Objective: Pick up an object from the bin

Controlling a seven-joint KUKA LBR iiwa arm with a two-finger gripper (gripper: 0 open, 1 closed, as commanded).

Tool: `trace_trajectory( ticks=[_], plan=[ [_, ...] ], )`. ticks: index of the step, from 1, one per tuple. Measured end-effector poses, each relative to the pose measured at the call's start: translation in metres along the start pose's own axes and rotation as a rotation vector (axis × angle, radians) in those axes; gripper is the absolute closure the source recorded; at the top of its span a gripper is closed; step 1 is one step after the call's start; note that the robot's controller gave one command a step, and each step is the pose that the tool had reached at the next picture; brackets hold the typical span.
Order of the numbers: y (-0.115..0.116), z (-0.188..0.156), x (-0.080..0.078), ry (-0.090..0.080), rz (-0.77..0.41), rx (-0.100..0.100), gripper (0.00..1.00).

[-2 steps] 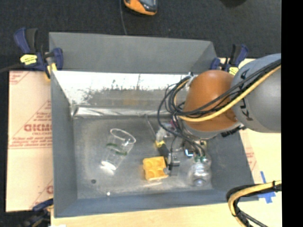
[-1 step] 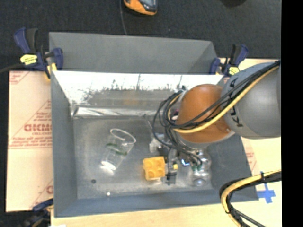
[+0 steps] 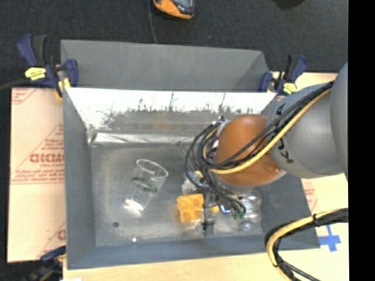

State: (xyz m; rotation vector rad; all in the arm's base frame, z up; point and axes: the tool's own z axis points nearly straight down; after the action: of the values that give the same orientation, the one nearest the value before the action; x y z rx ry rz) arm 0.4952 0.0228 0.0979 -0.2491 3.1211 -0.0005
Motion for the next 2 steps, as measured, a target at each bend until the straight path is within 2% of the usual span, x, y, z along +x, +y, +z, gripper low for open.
trace_trajectory(
  ticks=[1,2],
  plan=[
    [-0.0113,0.0269,-0.0101,-0.001,0.046,-0.003,1.00],
    [-0.0113,0.0269,-0.0101,-0.001,0.048,-0.003,1.00]
  ],
)
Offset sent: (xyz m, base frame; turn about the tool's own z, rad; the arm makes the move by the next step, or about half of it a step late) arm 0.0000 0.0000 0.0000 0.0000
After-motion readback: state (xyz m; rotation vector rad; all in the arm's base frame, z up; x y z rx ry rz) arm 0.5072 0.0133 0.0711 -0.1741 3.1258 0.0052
